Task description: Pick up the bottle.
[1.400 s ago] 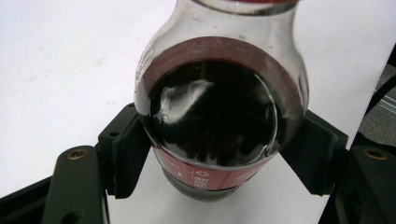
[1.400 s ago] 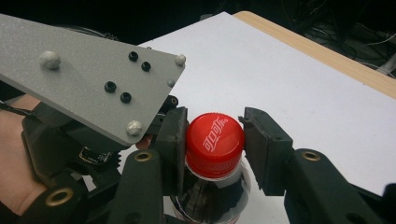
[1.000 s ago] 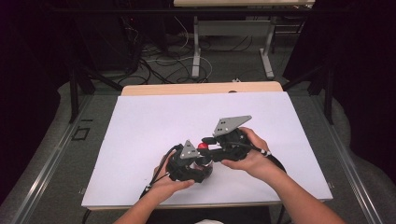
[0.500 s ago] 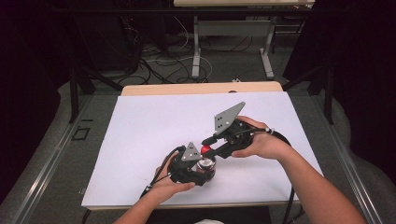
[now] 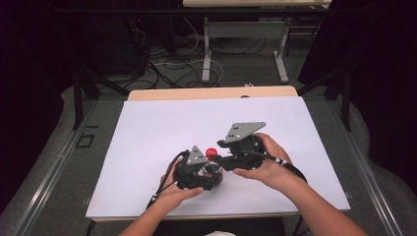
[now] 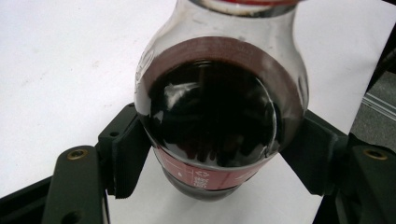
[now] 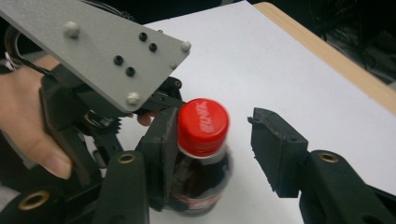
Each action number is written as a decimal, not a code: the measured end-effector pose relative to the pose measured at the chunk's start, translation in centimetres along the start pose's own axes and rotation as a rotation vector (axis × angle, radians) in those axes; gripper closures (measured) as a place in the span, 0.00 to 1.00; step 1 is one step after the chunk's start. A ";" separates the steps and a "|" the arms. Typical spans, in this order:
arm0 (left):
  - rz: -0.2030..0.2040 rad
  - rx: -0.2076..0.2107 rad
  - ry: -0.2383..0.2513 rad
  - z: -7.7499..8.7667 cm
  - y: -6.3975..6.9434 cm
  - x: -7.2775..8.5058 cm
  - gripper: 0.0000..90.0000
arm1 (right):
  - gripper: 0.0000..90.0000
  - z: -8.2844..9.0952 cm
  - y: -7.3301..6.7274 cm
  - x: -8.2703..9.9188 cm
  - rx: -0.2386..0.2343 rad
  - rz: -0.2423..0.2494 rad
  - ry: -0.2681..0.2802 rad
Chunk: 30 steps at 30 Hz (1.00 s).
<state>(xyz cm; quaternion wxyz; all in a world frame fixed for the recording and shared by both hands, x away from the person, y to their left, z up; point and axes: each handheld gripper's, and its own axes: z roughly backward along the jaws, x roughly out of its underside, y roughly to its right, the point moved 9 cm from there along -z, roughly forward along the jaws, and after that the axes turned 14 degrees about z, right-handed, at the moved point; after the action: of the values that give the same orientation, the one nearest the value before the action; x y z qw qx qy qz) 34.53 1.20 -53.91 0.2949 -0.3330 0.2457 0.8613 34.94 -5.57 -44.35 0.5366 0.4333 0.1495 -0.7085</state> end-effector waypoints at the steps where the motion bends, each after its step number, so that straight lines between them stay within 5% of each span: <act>1: 0.000 -0.004 0.003 0.0 0.0 0.0 0.33 | 0.58 0.0 -0.1 0.1 -0.003 -0.008 -0.004; 7: -0.008 -0.017 -0.001 -0.1 0.1 0.1 0.33 | 0.60 -0.9 -0.3 0.1 0.025 -0.111 0.020; 16: -0.019 -0.011 -0.006 -0.1 0.1 0.2 0.33 | 0.68 -1.1 -0.6 0.0 0.032 -0.077 0.004; 19: -0.027 -0.006 -0.010 -0.1 0.3 0.2 0.33 | 0.68 -1.0 -0.6 0.1 -0.027 -0.010 -0.001; 21: -0.050 -0.005 -0.013 -0.1 0.3 0.2 0.33 | 0.68 -1.0 -0.5 0.1 -0.102 0.034 0.003; 22: -0.049 0.001 -0.010 -0.2 0.4 0.2 0.33 | 0.68 -0.9 -0.2 0.2 -0.160 0.097 0.006; 25: -0.046 0.020 -0.024 -0.1 0.7 0.3 0.33 | 0.68 -0.8 0.1 0.3 -0.215 0.082 -0.004; 30: -0.054 0.025 -0.013 -0.2 0.9 0.3 0.33 | 0.68 -0.7 0.6 0.4 -0.346 0.144 -0.013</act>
<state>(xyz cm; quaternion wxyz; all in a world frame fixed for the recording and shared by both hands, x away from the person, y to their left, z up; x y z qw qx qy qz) 33.81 0.51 -54.08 0.3238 -0.3301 0.2456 0.8520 35.72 -5.54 -44.88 0.6535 0.3396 0.2343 -0.6345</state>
